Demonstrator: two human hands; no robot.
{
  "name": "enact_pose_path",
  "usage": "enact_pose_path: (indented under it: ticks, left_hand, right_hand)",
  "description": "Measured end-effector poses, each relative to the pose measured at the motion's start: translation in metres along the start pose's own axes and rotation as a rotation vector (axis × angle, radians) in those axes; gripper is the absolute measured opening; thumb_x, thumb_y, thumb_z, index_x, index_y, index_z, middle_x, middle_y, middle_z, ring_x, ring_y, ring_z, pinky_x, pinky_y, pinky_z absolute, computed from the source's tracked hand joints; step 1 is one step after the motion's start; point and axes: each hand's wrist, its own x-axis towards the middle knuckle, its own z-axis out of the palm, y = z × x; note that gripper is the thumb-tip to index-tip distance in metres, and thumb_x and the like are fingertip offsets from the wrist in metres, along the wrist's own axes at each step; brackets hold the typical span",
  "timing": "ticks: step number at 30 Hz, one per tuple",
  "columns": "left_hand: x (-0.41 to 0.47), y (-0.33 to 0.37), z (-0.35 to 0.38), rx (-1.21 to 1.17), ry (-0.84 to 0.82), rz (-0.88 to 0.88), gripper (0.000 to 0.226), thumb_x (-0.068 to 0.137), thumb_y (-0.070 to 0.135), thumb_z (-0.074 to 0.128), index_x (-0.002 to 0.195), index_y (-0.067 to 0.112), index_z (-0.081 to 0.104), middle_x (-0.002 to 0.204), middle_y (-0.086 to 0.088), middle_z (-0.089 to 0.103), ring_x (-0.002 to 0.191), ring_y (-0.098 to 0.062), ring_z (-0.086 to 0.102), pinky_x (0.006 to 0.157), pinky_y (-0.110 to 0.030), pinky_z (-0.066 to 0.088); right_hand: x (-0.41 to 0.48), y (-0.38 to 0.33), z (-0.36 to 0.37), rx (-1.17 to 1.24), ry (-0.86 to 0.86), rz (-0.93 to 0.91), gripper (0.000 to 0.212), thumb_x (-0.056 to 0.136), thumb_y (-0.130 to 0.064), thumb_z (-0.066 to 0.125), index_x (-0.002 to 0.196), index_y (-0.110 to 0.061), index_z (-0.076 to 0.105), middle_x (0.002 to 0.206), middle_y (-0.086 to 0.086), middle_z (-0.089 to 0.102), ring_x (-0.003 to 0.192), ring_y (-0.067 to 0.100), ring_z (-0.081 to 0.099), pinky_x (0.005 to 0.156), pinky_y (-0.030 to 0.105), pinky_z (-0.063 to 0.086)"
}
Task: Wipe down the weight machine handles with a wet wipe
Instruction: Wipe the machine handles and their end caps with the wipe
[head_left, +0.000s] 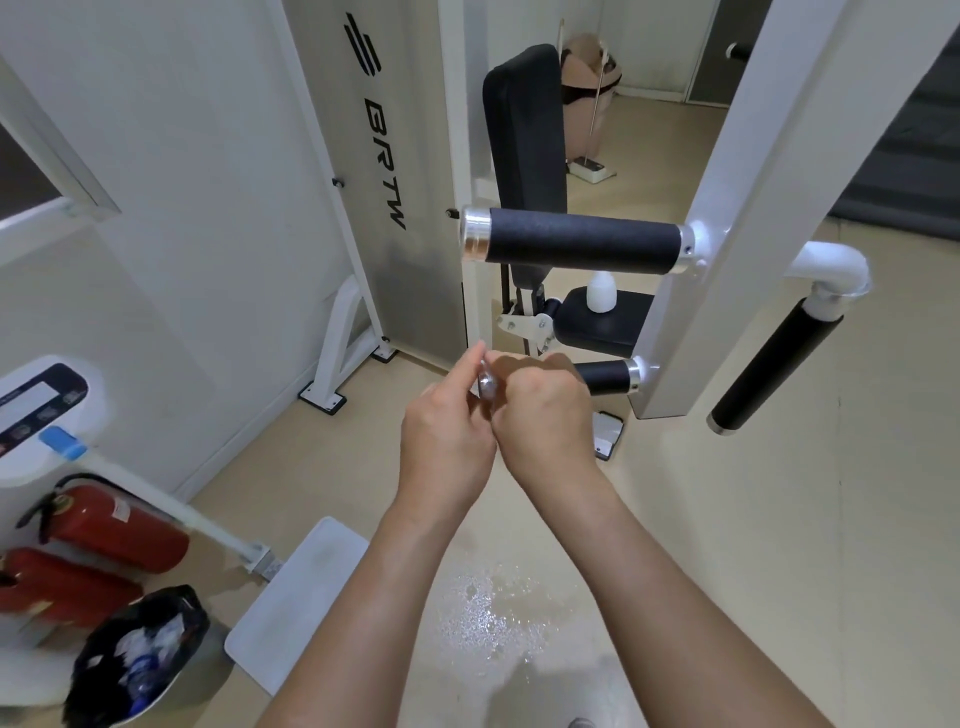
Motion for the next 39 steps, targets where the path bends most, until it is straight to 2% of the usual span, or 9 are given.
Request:
enact_pose_path:
  ticks: [4,9,15,17,20,25,29,33,39]
  left_hand:
    - [0.005,-0.008,-0.010,-0.296,-0.060,-0.185,0.033,0.088,0.010,0.064,0.118,0.024,0.066,0.099,0.007,0.072,0.091,-0.005,0.065,0.087,-0.025,0.052]
    - [0.007,-0.008,-0.010,-0.385,-0.152,-0.248,0.023,0.094,0.029,0.057,0.082,0.022,0.075,0.063,0.011,0.063,0.058,-0.006,0.057,0.072,-0.034,0.056]
    - [0.012,-0.005,-0.005,-0.432,-0.084,-0.265,0.022,0.087,0.011,0.066,0.085,0.032,0.070,0.087,0.010,0.073,0.086,-0.008,0.068,0.085,-0.030,0.054]
    - [0.011,-0.004,-0.004,-0.421,-0.067,-0.251,0.023,0.087,0.011,0.067,0.090,0.034,0.068,0.094,0.014,0.072,0.092,-0.003,0.067,0.088,-0.026,0.052]
    - [0.008,-0.005,-0.003,-0.346,-0.065,-0.187,0.020,0.089,0.018,0.064,0.103,0.033,0.069,0.100,0.016,0.070,0.097,0.000,0.064,0.089,-0.026,0.051]
    - [0.002,-0.005,0.000,-0.135,-0.072,-0.087,0.023,0.090,0.023,0.060,0.105,0.038,0.068,0.096,0.014,0.069,0.090,-0.002,0.062,0.081,-0.018,0.050]
    - [0.004,-0.001,0.001,0.014,-0.033,-0.004,0.028,0.090,0.017,0.060,0.110,0.034,0.068,0.100,0.014,0.067,0.084,-0.002,0.056,0.070,0.002,0.036]
    - [0.005,0.001,0.004,0.142,-0.013,0.114,0.033,0.089,0.013,0.058,0.118,0.028,0.065,0.114,0.009,0.064,0.101,-0.013,0.055,0.084,-0.014,0.038]
    - [0.007,-0.004,0.003,0.408,-0.080,0.310,0.046,0.087,0.012,0.062,0.132,0.017,0.054,0.126,-0.004,0.057,0.109,-0.027,0.048,0.093,-0.032,0.041]
  right_hand:
    - [-0.025,0.015,-0.005,0.149,0.118,-0.118,0.023,0.080,-0.007,0.051,0.078,-0.010,0.073,0.070,0.003,0.072,0.059,0.024,0.052,0.057,0.026,0.040]
    - [-0.025,0.024,-0.006,0.206,0.221,-0.007,0.025,0.083,-0.007,0.050,0.088,-0.007,0.074,0.076,0.007,0.073,0.067,0.028,0.060,0.068,0.025,0.040]
    - [-0.057,0.016,0.006,0.255,0.144,-0.058,0.021,0.088,-0.008,0.053,0.079,-0.010,0.072,0.066,-0.001,0.065,0.060,0.023,0.050,0.059,0.026,0.039]
    - [-0.056,0.012,0.007,0.399,0.154,0.188,0.015,0.085,-0.010,0.058,0.082,-0.014,0.072,0.068,-0.002,0.068,0.064,0.018,0.056,0.060,0.024,0.043]
    - [-0.043,-0.006,0.004,0.910,0.177,0.804,0.013,0.083,-0.007,0.070,0.078,-0.019,0.068,0.071,-0.003,0.070,0.067,0.013,0.065,0.066,0.023,0.053]
    - [-0.025,-0.023,0.002,1.650,0.292,1.521,0.019,0.085,0.016,0.055,0.082,-0.001,0.060,0.084,0.016,0.065,0.072,0.024,0.066,0.074,0.030,0.058]
    - [-0.020,-0.025,0.007,1.969,0.182,1.655,0.021,0.089,0.012,0.049,0.103,0.006,0.063,0.093,0.022,0.067,0.081,0.030,0.068,0.083,0.037,0.057]
    - [-0.014,-0.026,0.008,2.130,0.090,1.713,0.015,0.089,0.005,0.050,0.096,0.001,0.063,0.082,0.017,0.066,0.065,0.025,0.068,0.057,0.028,0.057]
    - [-0.002,0.015,-0.001,2.061,0.395,1.744,0.022,0.084,0.017,0.047,0.083,-0.001,0.059,0.066,0.009,0.054,0.045,0.017,0.056,0.054,0.022,0.053]
